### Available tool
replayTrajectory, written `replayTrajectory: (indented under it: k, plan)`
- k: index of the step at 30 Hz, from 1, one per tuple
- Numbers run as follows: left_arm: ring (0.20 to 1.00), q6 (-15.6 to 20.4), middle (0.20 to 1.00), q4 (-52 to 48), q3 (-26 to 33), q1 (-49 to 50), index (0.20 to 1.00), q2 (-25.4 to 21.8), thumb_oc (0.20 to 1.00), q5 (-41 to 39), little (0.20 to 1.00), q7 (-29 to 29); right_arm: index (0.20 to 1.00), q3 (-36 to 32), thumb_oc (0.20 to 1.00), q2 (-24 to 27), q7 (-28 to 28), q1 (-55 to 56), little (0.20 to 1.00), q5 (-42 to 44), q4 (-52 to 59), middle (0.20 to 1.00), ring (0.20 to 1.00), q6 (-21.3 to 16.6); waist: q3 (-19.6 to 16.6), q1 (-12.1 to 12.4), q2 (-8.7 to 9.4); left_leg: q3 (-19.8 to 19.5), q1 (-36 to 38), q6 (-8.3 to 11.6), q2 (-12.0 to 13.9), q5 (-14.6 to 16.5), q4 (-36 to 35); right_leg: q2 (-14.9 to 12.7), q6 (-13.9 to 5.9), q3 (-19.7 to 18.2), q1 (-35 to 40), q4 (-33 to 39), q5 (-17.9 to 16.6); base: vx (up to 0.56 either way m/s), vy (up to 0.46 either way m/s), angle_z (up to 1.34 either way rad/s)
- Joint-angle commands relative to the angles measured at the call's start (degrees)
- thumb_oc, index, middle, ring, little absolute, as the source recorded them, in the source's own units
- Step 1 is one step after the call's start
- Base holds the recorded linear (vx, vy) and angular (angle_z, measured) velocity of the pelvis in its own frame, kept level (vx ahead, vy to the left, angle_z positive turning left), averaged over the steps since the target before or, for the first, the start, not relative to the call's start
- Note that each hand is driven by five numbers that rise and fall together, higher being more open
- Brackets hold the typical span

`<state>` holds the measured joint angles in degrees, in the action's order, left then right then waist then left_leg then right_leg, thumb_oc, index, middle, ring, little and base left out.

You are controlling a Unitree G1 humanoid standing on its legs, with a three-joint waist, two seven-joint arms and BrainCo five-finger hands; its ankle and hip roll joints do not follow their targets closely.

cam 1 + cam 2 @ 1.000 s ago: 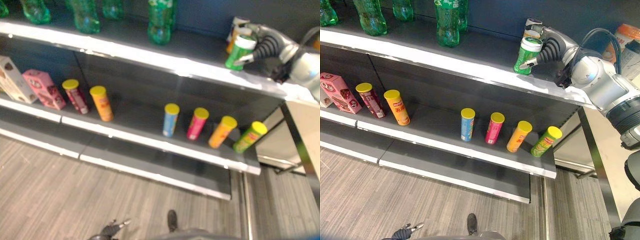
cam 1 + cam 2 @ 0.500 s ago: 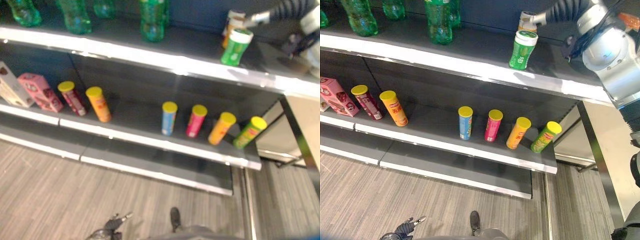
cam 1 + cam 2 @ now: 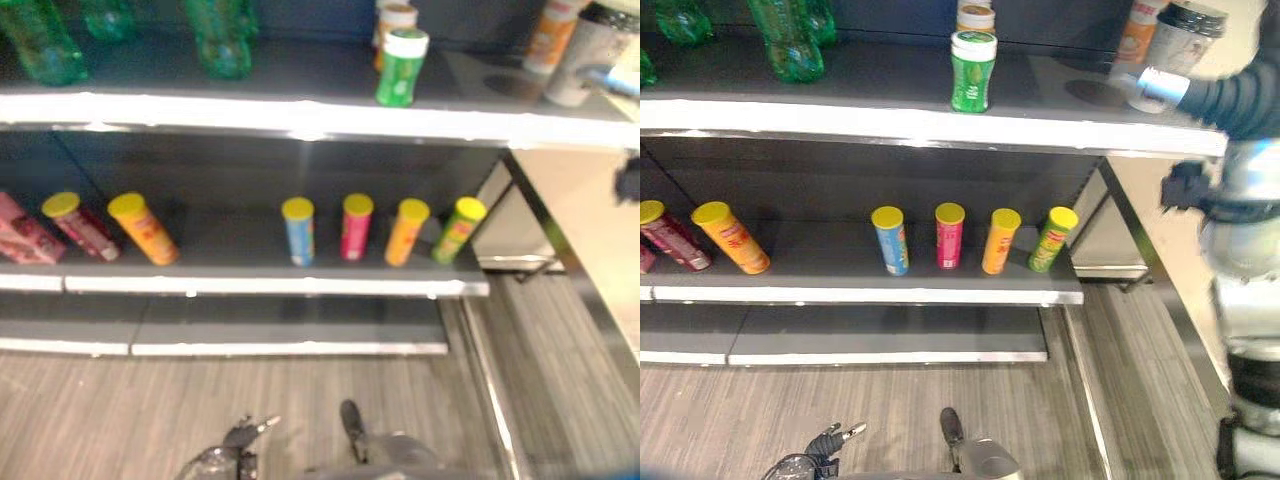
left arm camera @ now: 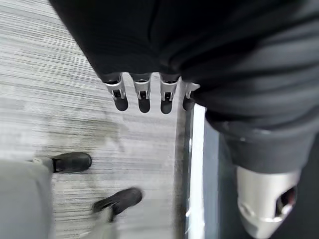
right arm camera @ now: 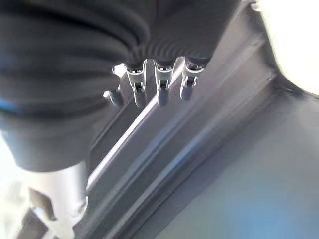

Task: Put the goods on the table back onto the shelves and tidy them up.

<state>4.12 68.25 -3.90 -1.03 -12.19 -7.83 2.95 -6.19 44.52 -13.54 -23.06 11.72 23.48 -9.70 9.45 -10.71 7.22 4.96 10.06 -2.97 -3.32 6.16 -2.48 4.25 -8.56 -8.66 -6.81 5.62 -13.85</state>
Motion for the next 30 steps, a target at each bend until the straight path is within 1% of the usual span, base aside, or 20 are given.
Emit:
replayTrajectory:
  k: [1, 2, 3, 4, 5, 6, 7, 8, 9, 10, 11, 12, 13, 14, 15, 16, 20, 24, 25, 30]
  plan:
    - [1.000, 1.7, 1.000, 0.8, -2.2, -2.7, 1.000, -1.3, 1.000, 0.1, 1.000, 1.2, 1.000, -0.9, 1.000, -0.1, 2.6, -1.6, 1.000, 7.4, 1.2, 1.000, 1.000, -2.5, -0.6, 0.8, -2.93, 0.7, -3.7, 4.19, 4.0, -3.2, -2.5, -5.3, 7.71, 8.1, 0.5, -4.0, 7.7, -0.12, -0.024, -0.99]
    - [1.000, 1.7, 1.000, 0.0, -2.5, -2.7, 1.000, -1.3, 1.000, 0.0, 1.000, 1.3, 1.000, -0.7, 1.000, -0.4, 3.1, -1.6, 1.000, 8.4, 1.8, 1.000, 1.000, -2.7, -1.3, 1.0, -2.93, 2.2, -4.6, 4.71, 4.3, -3.6, -2.5, -6.7, 7.71, 9.8, 2.6, -4.3, 8.1, -0.11, -0.051, -0.75]
    - [1.000, 1.7, 1.000, -0.7, -2.3, -2.7, 1.000, -1.5, 1.000, 0.0, 1.000, 1.4, 1.000, -0.6, 1.000, -0.5, 3.5, -1.3, 1.000, 9.0, 2.7, 1.000, 1.000, -2.8, -2.3, 1.5, -2.86, 3.0, -5.7, 4.95, 4.4, -4.2, -2.5, -7.8, 7.71, 10.6, 3.9, -3.9, 7.8, -0.16, -0.103, -0.69]
    - [1.000, 1.9, 1.000, -1.7, -2.2, -2.6, 1.000, -1.7, 1.000, -0.1, 1.000, 1.6, 1.000, -1.0, 1.000, -0.6, 3.5, -1.2, 1.000, 9.7, 3.2, 1.000, 1.000, -2.9, -3.5, 2.1, -3.15, 4.5, -6.3, 5.40, 5.1, -4.3, -2.5, -9.3, 7.49, 12.5, 6.5, -2.9, 8.1, -0.12, -0.126, -0.95]
    - [1.000, 1.8, 1.000, -2.5, -2.0, -2.6, 1.000, -1.9, 1.000, -0.1, 1.000, 1.8, 1.000, -1.0, 1.000, -0.9, 3.4, -1.6, 1.000, 10.0, 3.4, 1.000, 1.000, -3.0, -4.7, 2.8, -3.51, 5.9, -7.1, 5.82, 5.9, -4.6, -2.5, -10.5, 7.39, 14.3, 8.4, -1.8, 8.3, -0.04, -0.127, -1.64]
    - [1.000, 1.8, 1.000, -2.9, -1.7, -2.8, 1.000, -2.1, 1.000, -0.2, 1.000, 1.9, 1.000, -1.1, 1.000, -1.0, 3.1, -1.9, 1.000, 10.4, 3.2, 1.000, 1.000, -3.0, -5.7, 3.3, -3.89, 6.8, -7.4, 6.15, 6.5, -4.3, -2.5, -11.6, 7.21, 15.7, 10.2, -0.8, 8.6, -0.06, -0.162, -1.71]
    - [1.000, 1.8, 1.000, -4.0, -1.4, -3.0, 1.000, -2.5, 1.000, -0.2, 1.000, 2.1, 1.000, -1.9, 1.000, -0.7, 2.2, -3.1, 1.000, 10.7, 2.5, 1.000, 1.000, -2.9, -7.2, 4.5, -4.74, 9.7, -7.9, 6.70, 7.8, -5.0, -2.5, -13.8, 7.14, 18.8, 12.7, -0.6, 8.8, -0.05, -0.151, -1.25]
    - [1.000, 1.9, 1.000, -4.4, -1.3, -3.4, 1.000, -2.7, 1.000, -0.1, 1.000, 2.2, 1.000, -2.3, 1.000, 0.1, 1.7, -3.7, 1.000, 10.1, 1.9, 1.000, 1.000, -2.7, -7.6, 4.7, -5.06, 10.6, -8.0, 6.90, 8.2, -5.1, -2.5, -14.5, 7.04, 19.6, 13.4, -0.6, 8.8, -0.06, -0.119, -0.84]
    - [1.000, 1.8, 1.000, -4.4, -1.3, -3.4, 1.000, -2.6, 1.000, -0.1, 1.000, 2.2, 1.000, -2.3, 1.000, 0.1, 1.7, -3.8, 1.000, 10.1, 1.9, 1.000, 1.000, -2.7, -7.5, 4.8, -5.07, 10.7, -7.8, 6.91, 8.2, -5.1, -2.5, -14.5, 7.03, 19.5, 13.4, -0.6, 8.8, -0.02, -0.102, -0.76]
    - [1.000, 1.7, 1.000, -5.3, -1.3, -3.9, 1.000, -2.8, 1.000, 0.3, 1.000, 2.2, 1.000, -4.0, 1.000, 0.9, 0.6, -3.7, 1.000, 9.0, 1.0, 1.000, 1.000, -2.1, -8.0, 5.1, -5.84, 12.1, -8.0, 7.08, 9.1, -5.2, -2.5, -15.6, 6.84, 20.7, 14.4, -0.6, 8.6, -0.01, -0.099, -0.79]
    - [1.000, 1.1, 1.000, -5.1, -1.8, -5.1, 1.000, -2.2, 1.000, 1.0, 1.000, 2.0, 1.000, -4.2, 1.000, 0.5, 0.2, -3.6, 1.000, 8.4, 1.0, 1.000, 1.000, -1.3, -8.2, 4.8, -6.06, 12.4, -7.8, 7.15, 9.4, -5.1, -2.5, -15.7, 6.86, 20.5, 14.3, -0.6, 8.7, -0.02, -0.138, -0.57]
    - [1.000, 1.1, 1.000, -6.2, -1.1, -4.5, 1.000, -2.0, 1.000, 1.6, 1.000, 1.6, 1.000, -6.5, 1.000, 0.8, -0.3, -2.5, 1.000, 7.6, 0.8, 1.000, 1.000, -0.8, -8.0, 5.2, -6.29, 12.3, -7.9, 7.13, 9.5, -5.3, -2.5, -15.9, 6.89, 20.8, 14.1, -0.6, 9.2, -0.04, -0.104, -0.42]
    - [1.000, 1.3, 1.000, -7.0, -0.3, -3.2, 1.000, -1.8, 1.000, 2.0, 1.000, 1.3, 1.000, -9.3, 1.000, 3.0, -1.4, -1.0, 1.000, 5.7, -1.7, 1.000, 1.000, -0.8, -7.6, 5.2, -6.39, 12.1, -7.7, 7.15, 9.8, -5.3, -2.5, -15.8, 6.96, 21.0, 13.2, -0.6, 9.4, -0.04, -0.072, -0.47]
    - [1.000, 1.2, 1.000, -7.0, -0.4, -3.2, 1.000, -1.7, 1.000, 2.0, 1.000, 1.3, 1.000, -9.4, 1.000, 3.1, -1.4, -1.0, 1.000, 5.7, -1.8, 1.000, 1.000, -0.9, -7.6, 5.3, -6.43, 12.1, -7.7, 7.17, 9.8, -5.3, -2.5, -15.7, 6.98, 21.0, 13.2, -0.6, 9.4, -0.05, -0.096, -0.62]
    - [1.000, 1.7, 1.000, -7.2, -0.4, -2.4, 1.000, -1.4, 1.000, 2.5, 1.000, 1.0, 1.000, -11.6, 1.000, 4.0, -2.5, 0.1, 1.000, 4.4, -3.7, 1.000, 1.000, -0.1, -7.2, 5.4, -6.36, 12.0, -7.5, 7.04, 9.9, -5.2, -2.5, -15.6, 7.07, 21.4, 12.5, -0.6, 9.7, -0.06, -0.178, -0.56]
    - [1.000, 1.7, 1.000, -7.9, -0.2, -1.5, 1.000, -1.0, 1.000, 2.7, 1.000, 0.8, 1.000, -14.3, 1.000, 5.0, -2.8, 1.9, 1.000, 4.4, -5.8, 1.000, 1.000, -0.1, -6.7, 5.7, -6.45, 12.7, -7.2, 7.06, 10.6, -5.2, -2.5, -15.3, 6.91, 22.3, 11.7, -0.6, 10.9, -0.08, -0.223, -0.39]
    - [1.000, 1.6, 1.000, -8.0, -0.3, -1.3, 1.000, -1.0, 1.000, 3.3, 1.000, 0.9, 1.000, -18.1, 1.000, 8.1, -3.0, 5.4, 1.000, 5.2, -11.5, 1.000, 1.000, 0.1, -5.7, 5.3, -6.79, 13.4, -7.1, 7.21, 11.4, -5.8, -2.5, -13.8, 6.59, 22.9, 11.0, -0.6, 11.4, -0.07, -0.194, -0.34]
    - [1.000, 1.6, 1.000, -7.9, -0.2, -0.6, 1.000, -0.6, 1.000, 4.0, 1.000, 1.1, 1.000, -22.3, 1.000, 8.2, -3.0, 8.9, 1.000, 7.0, -15.4, 1.000, 1.000, 0.1, -5.5, 4.2, -6.96, 13.1, -7.0, 7.06, 12.2, -6.3, -2.5, -12.0, 6.55, 22.3, 10.6, -0.6, 12.0, -0.05, -0.187, -0.05]
    - [1.000, 1.5, 1.000, -7.8, 0.0, -0.3, 1.000, -0.5, 1.000, 4.1, 1.000, 1.2, 1.000, -23.3, 1.000, 7.4, -2.8, 9.8, 1.000, 7.5, -14.9, 1.000, 1.000, -0.1, -5.6, 3.9, -6.97, 13.0, -7.1, 7.00, 12.4, -6.4, -2.5, -11.4, 6.44, 22.0, 10.4, -0.6, 12.2, -0.04, -0.197, 0.18]
    - [1.000, 1.4, 1.000, -6.5, 0.4, 0.1, 1.000, 0.0, 1.000, 4.7, 1.000, 1.4, 1.000, -26.5, 1.000, 7.1, -2.8, 12.6, 1.000, 8.3, -15.1, 1.000, 1.000, 0.0, -5.9, 2.2, -6.98, 11.6, -7.4, 6.92, 13.6, -7.0, -2.5, -8.4, 6.14, 20.2, 9.2, -0.6, 13.0, -0.03, -0.154, 0.05]
